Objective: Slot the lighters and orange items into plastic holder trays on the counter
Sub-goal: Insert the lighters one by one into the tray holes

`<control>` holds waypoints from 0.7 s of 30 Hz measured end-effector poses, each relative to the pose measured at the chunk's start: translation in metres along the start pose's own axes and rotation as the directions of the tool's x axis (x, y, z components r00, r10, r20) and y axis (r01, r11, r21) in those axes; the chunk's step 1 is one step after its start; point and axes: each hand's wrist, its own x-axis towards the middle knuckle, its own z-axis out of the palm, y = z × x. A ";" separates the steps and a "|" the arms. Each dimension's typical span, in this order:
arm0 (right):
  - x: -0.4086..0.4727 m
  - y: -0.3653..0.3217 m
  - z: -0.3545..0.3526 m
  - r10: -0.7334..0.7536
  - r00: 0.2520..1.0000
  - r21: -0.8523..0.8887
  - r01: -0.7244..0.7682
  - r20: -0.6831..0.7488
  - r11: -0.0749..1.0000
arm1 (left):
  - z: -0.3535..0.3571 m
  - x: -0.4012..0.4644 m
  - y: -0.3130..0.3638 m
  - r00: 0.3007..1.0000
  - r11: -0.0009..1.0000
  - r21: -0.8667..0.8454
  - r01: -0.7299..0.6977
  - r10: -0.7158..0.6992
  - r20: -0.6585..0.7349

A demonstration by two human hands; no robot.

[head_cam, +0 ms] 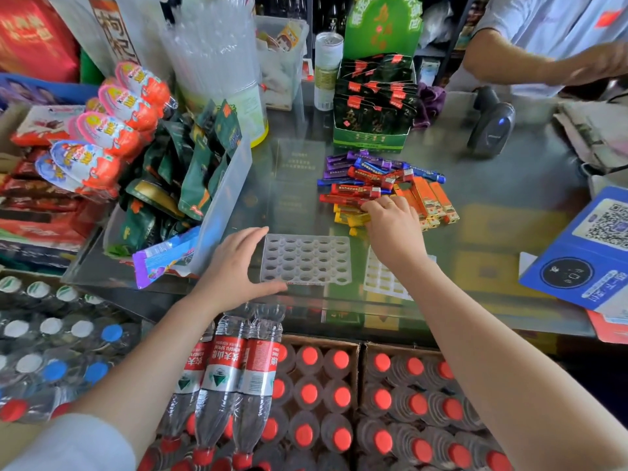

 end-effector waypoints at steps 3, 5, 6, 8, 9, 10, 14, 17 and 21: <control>0.003 -0.002 0.002 -0.105 0.994 -0.055 0.106 0.023 0.993 | -0.003 0.005 0.000 0.999 0.999 0.007 -0.031 0.031 0.033; 0.003 -0.006 0.000 -0.133 0.990 0.045 0.135 -0.037 0.990 | -0.004 0.007 0.000 0.999 0.999 -0.010 -0.045 0.045 0.025; 0.002 -0.009 -0.002 -0.136 0.987 0.132 0.146 -0.080 0.980 | -0.004 0.007 0.000 0.999 0.999 -0.021 -0.050 0.051 0.014; 0.001 -0.017 -0.009 -0.129 0.984 0.339 0.164 -0.124 0.926 | -0.004 0.007 0.001 0.998 0.997 -0.032 -0.067 0.067 -0.001; 0.001 -0.021 -0.013 -0.125 0.987 0.451 0.158 -0.103 0.878 | -0.003 0.007 0.001 0.997 0.997 -0.031 -0.075 0.074 -0.004; 0.001 -0.026 -0.016 -0.125 0.990 0.546 0.138 -0.062 0.827 | -0.003 0.007 0.002 0.997 0.997 -0.033 -0.076 0.076 -0.010; 0.004 -0.041 -0.019 -0.134 0.987 0.640 0.046 0.090 0.767 | -0.004 0.002 0.002 0.997 0.984 -0.163 -0.070 0.061 -0.056; 0.007 -0.050 -0.017 -0.098 0.988 0.708 -0.016 0.120 0.706 | -0.004 -0.002 0.003 0.996 0.959 -0.275 -0.064 0.045 -0.075; 0.011 -0.063 -0.018 -0.018 0.989 0.842 -0.116 0.147 0.527 | -0.003 0.000 0.003 0.998 0.975 -0.214 -0.054 0.044 -0.052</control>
